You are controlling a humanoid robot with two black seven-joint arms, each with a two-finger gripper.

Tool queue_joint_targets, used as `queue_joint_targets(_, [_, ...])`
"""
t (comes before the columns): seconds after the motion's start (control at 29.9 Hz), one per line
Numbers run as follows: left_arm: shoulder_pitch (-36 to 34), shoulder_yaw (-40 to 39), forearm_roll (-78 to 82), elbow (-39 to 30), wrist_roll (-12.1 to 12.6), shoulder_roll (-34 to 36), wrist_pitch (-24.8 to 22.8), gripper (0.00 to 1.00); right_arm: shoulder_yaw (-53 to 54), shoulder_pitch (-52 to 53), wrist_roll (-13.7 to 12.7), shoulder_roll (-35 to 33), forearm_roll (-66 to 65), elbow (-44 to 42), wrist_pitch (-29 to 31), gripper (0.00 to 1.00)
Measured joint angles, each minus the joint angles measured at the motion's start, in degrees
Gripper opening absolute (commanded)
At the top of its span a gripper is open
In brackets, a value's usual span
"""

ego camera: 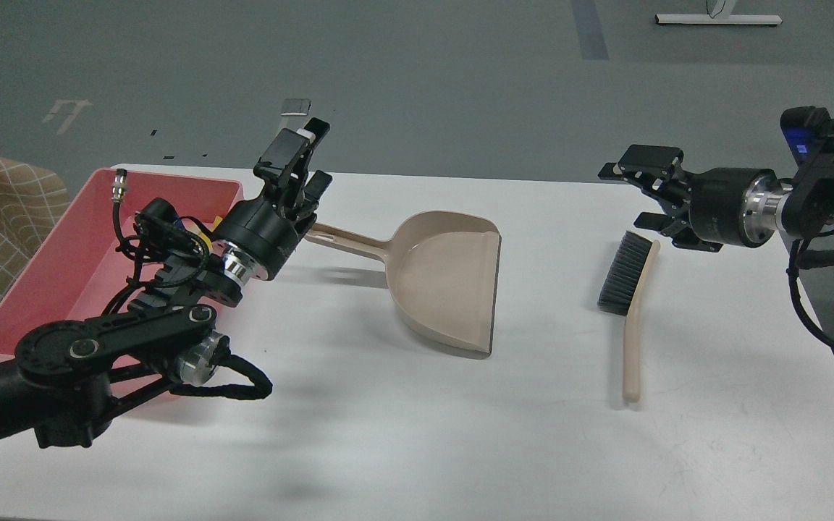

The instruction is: Sweep and dump garbage into bin

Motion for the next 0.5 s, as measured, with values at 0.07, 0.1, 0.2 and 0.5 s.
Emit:
queue_joint_targets(0.07, [-2.72, 0.07, -0.18, 2.04, 0.0, 0.12, -1.37, 0.98, 3.26, -0.6, 0.0, 0.87, 0.12, -0.15, 0.0, 0.99])
queue_joint_targets(0.1, [-3.95, 0.07, -0.24, 3.15, 0.0, 0.14, -2.46, 0.98, 4.51, -0.92, 0.0, 1.23, 0.15, -0.19, 0.0, 0.99])
queue_joint_targets(0.2, [-7.78, 0.07, -0.34, 7.3, 0.0, 0.12, -7.11, 0.98, 10.22, -2.32, 0.0, 3.49, 0.23, -0.37, 0.0, 0.99])
queue_joint_targets(0.5, [-14.36, -0.99, -0.35, 18.47, 0.0, -0.9, -20.39, 0.98, 33.09, -9.04, 0.0, 16.46, 0.28, -2.48, -0.01, 0.99])
